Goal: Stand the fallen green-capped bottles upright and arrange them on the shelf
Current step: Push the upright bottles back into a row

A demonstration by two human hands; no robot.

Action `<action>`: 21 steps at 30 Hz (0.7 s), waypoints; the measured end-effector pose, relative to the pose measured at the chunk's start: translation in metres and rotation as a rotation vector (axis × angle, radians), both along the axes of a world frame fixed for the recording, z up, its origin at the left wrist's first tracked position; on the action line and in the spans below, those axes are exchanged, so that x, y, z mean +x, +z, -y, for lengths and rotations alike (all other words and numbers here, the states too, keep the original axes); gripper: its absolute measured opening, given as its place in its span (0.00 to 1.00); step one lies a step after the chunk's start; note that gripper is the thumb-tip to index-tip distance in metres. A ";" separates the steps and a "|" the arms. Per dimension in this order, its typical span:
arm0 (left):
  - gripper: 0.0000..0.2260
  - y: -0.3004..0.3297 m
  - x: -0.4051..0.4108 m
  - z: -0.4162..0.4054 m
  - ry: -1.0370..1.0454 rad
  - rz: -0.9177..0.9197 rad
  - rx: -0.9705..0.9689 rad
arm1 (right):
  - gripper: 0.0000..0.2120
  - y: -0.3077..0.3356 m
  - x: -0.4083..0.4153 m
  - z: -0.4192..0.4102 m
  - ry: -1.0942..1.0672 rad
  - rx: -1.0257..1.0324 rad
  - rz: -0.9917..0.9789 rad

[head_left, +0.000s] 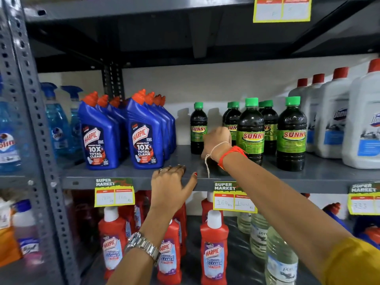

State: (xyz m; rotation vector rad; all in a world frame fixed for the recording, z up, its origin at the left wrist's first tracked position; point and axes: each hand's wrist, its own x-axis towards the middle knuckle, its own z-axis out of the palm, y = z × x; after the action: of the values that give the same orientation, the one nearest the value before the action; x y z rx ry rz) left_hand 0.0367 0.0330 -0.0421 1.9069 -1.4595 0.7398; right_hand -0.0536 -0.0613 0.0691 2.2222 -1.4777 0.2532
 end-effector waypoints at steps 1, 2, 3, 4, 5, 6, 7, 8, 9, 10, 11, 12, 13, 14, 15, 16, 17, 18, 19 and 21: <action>0.26 0.000 0.000 0.000 0.000 0.005 0.002 | 0.15 0.000 -0.003 -0.001 0.007 -0.009 0.021; 0.26 -0.001 0.000 0.000 0.002 0.008 0.004 | 0.18 0.000 -0.006 0.004 0.049 -0.083 0.007; 0.26 -0.001 0.000 0.000 0.004 0.010 0.004 | 0.22 -0.002 -0.009 0.007 0.091 -0.101 0.064; 0.25 -0.001 0.000 0.000 0.007 0.011 0.003 | 0.25 -0.004 -0.012 0.007 0.147 -0.116 0.176; 0.24 -0.002 0.000 0.001 0.011 0.011 0.001 | 0.28 -0.003 -0.016 0.009 0.188 -0.141 0.299; 0.24 -0.002 0.000 0.001 0.014 0.011 -0.002 | 0.31 -0.002 -0.019 0.010 0.229 -0.168 0.441; 0.24 -0.002 0.000 0.001 0.016 0.010 -0.004 | 0.32 -0.001 -0.022 0.010 0.266 -0.193 0.563; 0.23 -0.002 0.000 0.002 0.016 0.012 -0.008 | 0.34 -0.002 -0.024 0.010 0.296 -0.197 0.678; 0.23 -0.002 0.000 0.002 0.014 0.013 -0.012 | 0.35 -0.001 -0.025 0.011 0.344 -0.186 0.812; 0.23 -0.002 0.000 0.002 0.013 0.013 -0.014 | 0.35 -0.001 -0.026 0.011 0.393 -0.156 0.946; 0.23 -0.002 0.000 0.003 0.015 0.011 -0.014 | 0.34 -0.002 -0.026 0.011 0.437 -0.111 1.066; 0.23 -0.002 -0.001 0.003 0.019 0.008 -0.013 | 0.34 -0.001 -0.025 0.011 0.471 -0.078 1.161; 0.23 -0.002 -0.001 0.003 0.024 0.006 -0.011 | 0.34 -0.002 -0.024 0.012 0.499 -0.044 1.238; 0.23 -0.002 -0.001 0.003 0.030 0.004 -0.010 | 0.34 -0.003 -0.021 0.014 0.526 -0.016 1.297; 0.23 -0.001 -0.002 0.003 0.035 0.005 -0.008 | 0.34 -0.005 -0.019 0.015 0.546 0.015 1.340; 0.23 -0.001 -0.002 0.003 0.040 0.009 -0.006 | 0.35 -0.008 -0.017 0.017 0.565 0.046 1.367; 0.22 -0.001 -0.002 0.004 0.047 0.017 -0.005 | 0.35 -0.012 -0.015 0.019 0.598 0.094 1.389; 0.22 -0.001 -0.002 0.004 0.053 0.023 -0.007 | 0.35 -0.016 -0.013 0.021 0.623 0.139 1.399; 0.22 -0.001 -0.002 0.004 0.058 0.025 -0.010 | 0.33 -0.020 -0.010 0.022 0.632 0.175 1.399; 0.22 -0.001 -0.003 0.004 0.061 0.019 -0.015 | 0.29 -0.027 -0.007 0.024 0.639 0.222 1.391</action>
State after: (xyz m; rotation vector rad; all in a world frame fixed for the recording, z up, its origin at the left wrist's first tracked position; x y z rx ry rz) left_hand 0.0340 0.0288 -0.0435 1.9449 -1.4087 0.7963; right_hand -0.0610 -0.0849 0.0421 2.6972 -1.1748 2.2625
